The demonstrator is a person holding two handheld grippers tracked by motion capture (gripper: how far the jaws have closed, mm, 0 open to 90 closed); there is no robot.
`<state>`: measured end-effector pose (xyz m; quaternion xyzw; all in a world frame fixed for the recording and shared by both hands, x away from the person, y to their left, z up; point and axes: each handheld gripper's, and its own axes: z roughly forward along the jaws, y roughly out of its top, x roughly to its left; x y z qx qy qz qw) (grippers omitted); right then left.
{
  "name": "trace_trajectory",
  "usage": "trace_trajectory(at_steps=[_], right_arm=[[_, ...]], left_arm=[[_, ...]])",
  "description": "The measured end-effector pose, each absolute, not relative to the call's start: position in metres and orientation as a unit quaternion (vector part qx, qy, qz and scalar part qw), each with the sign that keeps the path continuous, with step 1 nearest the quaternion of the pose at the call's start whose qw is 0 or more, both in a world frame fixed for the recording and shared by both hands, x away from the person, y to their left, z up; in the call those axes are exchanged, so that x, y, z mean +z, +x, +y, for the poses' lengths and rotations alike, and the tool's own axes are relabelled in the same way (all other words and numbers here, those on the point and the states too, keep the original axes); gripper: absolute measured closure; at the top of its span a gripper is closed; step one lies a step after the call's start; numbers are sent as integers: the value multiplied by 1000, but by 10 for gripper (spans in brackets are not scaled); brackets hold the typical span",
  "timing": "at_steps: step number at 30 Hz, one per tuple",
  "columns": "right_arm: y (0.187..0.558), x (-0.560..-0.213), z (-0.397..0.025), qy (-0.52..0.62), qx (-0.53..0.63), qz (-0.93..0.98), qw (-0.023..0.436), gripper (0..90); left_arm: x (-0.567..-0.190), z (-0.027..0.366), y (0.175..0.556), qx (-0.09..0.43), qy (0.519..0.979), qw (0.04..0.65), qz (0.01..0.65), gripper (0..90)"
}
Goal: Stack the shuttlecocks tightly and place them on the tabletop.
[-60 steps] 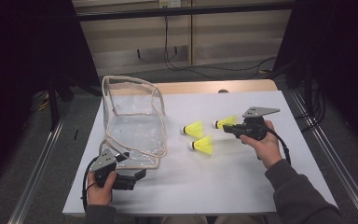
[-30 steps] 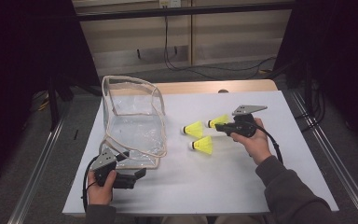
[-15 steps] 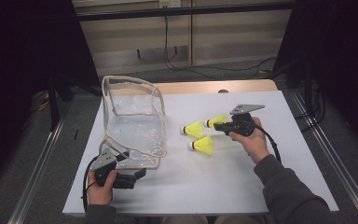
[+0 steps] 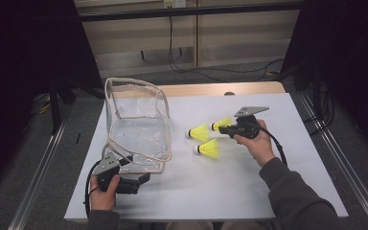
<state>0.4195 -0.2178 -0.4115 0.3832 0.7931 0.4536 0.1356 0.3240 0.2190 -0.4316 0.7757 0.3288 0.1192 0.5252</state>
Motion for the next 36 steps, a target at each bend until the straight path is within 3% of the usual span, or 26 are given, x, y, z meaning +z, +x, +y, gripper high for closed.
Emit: trace_trajectory(at_steps=[36], right_arm=[[430, -422, -201, 376, 440, 806, 127, 884]], left_arm=[[-432, 218, 324, 115, 775, 528, 327, 27]])
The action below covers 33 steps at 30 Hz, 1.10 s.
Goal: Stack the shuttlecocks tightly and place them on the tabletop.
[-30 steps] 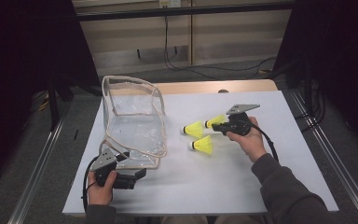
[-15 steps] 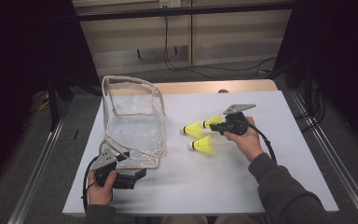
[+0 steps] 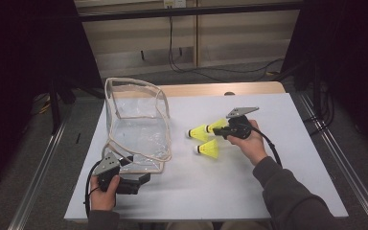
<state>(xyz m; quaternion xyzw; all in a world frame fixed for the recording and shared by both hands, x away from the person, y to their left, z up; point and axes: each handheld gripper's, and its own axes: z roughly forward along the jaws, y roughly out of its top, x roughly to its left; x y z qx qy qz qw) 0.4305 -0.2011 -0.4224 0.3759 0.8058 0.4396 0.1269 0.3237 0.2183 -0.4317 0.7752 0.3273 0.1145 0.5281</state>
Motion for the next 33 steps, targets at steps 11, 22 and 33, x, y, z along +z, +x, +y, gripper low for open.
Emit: trace_trajectory(at_steps=[11, 22, 33], right_arm=[[435, -426, -198, 378, 438, 807, 123, 883], [437, -428, -196, 379, 439, 805, 123, 882], [439, -427, -195, 380, 436, 806, 125, 882]], left_arm=[[-432, 218, 323, 114, 774, 530, 328, 27], [-432, 218, 323, 115, 775, 528, 328, 27], [-431, 218, 323, 115, 775, 528, 328, 27]])
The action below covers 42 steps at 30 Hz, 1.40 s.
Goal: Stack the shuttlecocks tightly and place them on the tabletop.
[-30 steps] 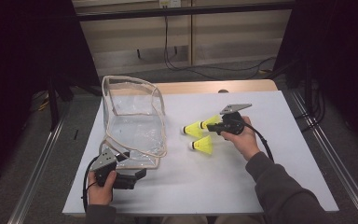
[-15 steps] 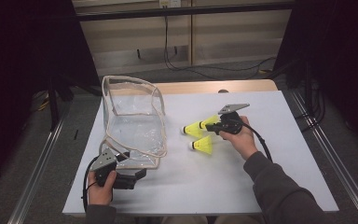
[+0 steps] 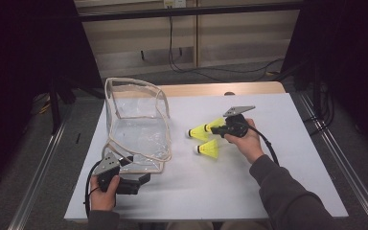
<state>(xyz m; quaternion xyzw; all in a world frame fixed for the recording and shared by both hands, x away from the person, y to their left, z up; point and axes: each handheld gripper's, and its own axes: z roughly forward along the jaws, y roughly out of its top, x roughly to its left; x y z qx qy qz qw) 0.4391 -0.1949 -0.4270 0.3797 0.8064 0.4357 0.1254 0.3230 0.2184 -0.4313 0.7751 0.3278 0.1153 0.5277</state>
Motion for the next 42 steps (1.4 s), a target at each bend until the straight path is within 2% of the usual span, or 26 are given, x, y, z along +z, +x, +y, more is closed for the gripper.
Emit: trace_trajectory(at_steps=[42], right_arm=[[447, -432, -190, 389, 437, 800, 133, 882]], left_arm=[[-432, 218, 322, 114, 777, 526, 326, 27]])
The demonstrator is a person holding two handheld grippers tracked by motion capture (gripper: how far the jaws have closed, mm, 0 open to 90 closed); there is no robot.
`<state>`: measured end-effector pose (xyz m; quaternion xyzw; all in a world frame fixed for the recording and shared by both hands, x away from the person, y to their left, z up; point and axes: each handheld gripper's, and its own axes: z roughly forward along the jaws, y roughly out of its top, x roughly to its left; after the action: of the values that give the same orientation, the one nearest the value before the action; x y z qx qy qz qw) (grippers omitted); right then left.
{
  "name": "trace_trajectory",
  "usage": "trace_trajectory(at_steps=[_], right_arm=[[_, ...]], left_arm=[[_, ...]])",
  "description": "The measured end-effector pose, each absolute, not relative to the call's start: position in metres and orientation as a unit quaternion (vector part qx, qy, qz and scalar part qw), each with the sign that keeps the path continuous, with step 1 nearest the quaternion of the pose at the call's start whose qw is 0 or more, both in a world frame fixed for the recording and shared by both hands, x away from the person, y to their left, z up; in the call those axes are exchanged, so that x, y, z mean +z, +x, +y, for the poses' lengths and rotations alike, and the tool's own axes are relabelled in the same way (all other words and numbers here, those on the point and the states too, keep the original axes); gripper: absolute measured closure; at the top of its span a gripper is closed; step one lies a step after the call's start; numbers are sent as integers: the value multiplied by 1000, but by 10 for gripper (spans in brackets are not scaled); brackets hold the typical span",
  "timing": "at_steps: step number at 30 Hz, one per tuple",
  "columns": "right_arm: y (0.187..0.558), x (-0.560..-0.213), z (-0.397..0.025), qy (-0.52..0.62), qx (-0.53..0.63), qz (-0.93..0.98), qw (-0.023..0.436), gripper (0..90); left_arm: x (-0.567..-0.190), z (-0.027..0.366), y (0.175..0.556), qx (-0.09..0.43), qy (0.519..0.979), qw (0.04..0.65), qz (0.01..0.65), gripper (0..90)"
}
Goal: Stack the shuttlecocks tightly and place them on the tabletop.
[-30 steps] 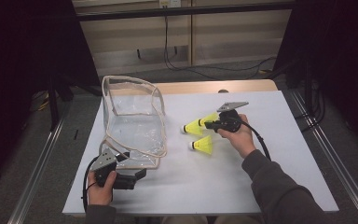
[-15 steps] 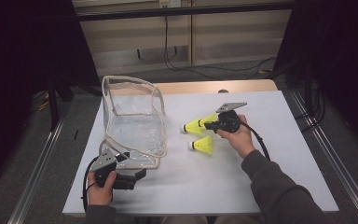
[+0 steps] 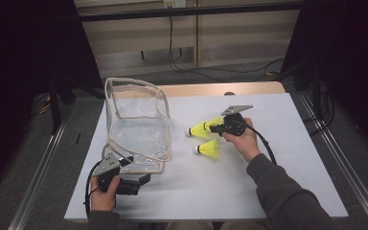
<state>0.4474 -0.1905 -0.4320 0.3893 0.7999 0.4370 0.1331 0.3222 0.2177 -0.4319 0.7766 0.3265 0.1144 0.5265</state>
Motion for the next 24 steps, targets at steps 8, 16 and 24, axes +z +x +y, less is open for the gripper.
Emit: trace_trajectory(at_steps=[8, 16, 24], right_arm=[[450, -435, -189, 391, 440, 798, 127, 882], [451, -436, -188, 389, 440, 800, 125, 882], [452, -437, -184, 386, 444, 800, 118, 881]], left_arm=[[-432, 218, 322, 115, 777, 526, 326, 27], [-432, 218, 322, 115, 777, 526, 326, 27], [-432, 218, 322, 115, 777, 526, 326, 27]])
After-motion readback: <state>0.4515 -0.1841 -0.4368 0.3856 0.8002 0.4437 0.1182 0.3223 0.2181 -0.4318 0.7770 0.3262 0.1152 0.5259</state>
